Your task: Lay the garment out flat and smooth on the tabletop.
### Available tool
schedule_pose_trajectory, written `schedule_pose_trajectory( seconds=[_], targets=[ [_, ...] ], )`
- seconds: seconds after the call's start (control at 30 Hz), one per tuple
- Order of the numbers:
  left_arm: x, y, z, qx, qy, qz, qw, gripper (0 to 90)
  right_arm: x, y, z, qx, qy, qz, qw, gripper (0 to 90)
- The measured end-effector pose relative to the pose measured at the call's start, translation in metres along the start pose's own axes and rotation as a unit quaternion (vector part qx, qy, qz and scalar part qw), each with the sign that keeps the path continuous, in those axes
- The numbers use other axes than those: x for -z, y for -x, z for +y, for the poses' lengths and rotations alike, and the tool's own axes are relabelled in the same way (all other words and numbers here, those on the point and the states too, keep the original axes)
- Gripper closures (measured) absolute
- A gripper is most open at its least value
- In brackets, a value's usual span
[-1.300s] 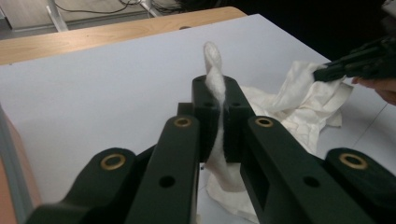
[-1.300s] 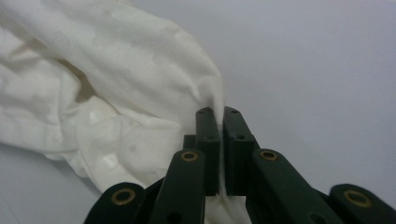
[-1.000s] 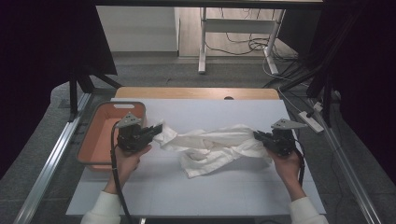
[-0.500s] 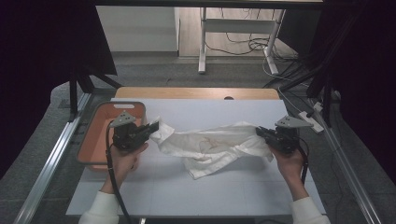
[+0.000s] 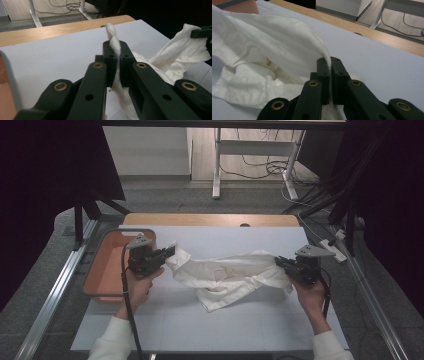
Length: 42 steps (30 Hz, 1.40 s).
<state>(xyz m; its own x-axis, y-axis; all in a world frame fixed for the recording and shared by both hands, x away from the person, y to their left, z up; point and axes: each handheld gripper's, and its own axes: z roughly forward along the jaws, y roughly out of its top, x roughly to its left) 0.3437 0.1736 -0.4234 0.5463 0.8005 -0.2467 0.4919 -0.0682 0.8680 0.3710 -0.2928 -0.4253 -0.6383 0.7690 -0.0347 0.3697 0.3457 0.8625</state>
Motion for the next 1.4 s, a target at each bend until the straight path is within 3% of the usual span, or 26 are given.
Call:
schedule_pose_trajectory(
  seconds=[0.2, 0.23, 0.4, 0.47, 0.53, 0.6, 0.7, 0.77, 0.8, 1.0, 1.23, 1.4],
  targets=[
    [-0.026, -0.003, 0.017, -0.008, -0.016, 0.002, 0.9998, 86.5, -0.002, 0.009, -0.01, -0.015, -0.015, -0.007, 0.9997, 86.3],
    [-0.038, -0.003, 0.026, -0.011, -0.021, 0.0, 0.9997, 86.5, 0.0, 0.01, -0.016, -0.02, -0.022, -0.009, 0.9995, 86.3],
    [-0.061, 0.0, 0.043, -0.022, -0.03, -0.008, 0.9993, 84.8, 0.004, 0.008, -0.024, -0.015, -0.035, -0.011, 0.9992, 86.2],
    [-0.075, 0.007, 0.047, -0.037, -0.041, 0.002, 0.9985, 73.0, 0.004, 0.009, -0.029, -0.021, -0.047, -0.005, 0.9987, 80.8],
    [-0.08, 0.01, 0.047, -0.038, -0.045, 0.003, 0.9982, 52.8, 0.003, 0.011, -0.03, -0.028, -0.047, -0.004, 0.9985, 67.1],
    [-0.078, 0.013, 0.047, -0.035, -0.046, -0.001, 0.9983, 38.3, 0.003, 0.011, -0.03, -0.036, -0.043, -0.009, 0.9984, 52.8],
    [-0.066, 0.015, 0.045, -0.039, -0.042, 0.001, 0.9983, 29.5, 0.005, 0.009, -0.027, -0.038, -0.029, -0.009, 0.9988, 43.8],
    [-0.062, 0.016, 0.044, -0.039, -0.04, 0.001, 0.9984, 28.1, 0.004, 0.008, -0.026, -0.038, -0.027, -0.009, 0.9989, 42.5],
    [-0.051, 0.017, 0.04, -0.041, -0.04, -0.005, 0.9983, 27.9, 0.002, 0.005, -0.024, -0.039, -0.024, 0.0, 0.999, 41.6],
    [-0.026, 0.025, 0.018, -0.04, -0.043, -0.015, 0.9982, 27.3, -0.015, -0.01, -0.016, -0.024, -0.029, 0.03, 0.9988, 40.5],
    [-0.014, 0.035, -0.007, -0.041, -0.054, -0.024, 0.9974, 27.1, -0.041, -0.038, 0.001, 0.009, -0.038, 0.07, 0.9968, 39.2],
    [-0.01, 0.036, -0.02, -0.032, -0.05, -0.016, 0.9981, 27.3, -0.059, -0.055, 0.008, 0.026, -0.047, 0.095, 0.994, 39.7]
  ],
)
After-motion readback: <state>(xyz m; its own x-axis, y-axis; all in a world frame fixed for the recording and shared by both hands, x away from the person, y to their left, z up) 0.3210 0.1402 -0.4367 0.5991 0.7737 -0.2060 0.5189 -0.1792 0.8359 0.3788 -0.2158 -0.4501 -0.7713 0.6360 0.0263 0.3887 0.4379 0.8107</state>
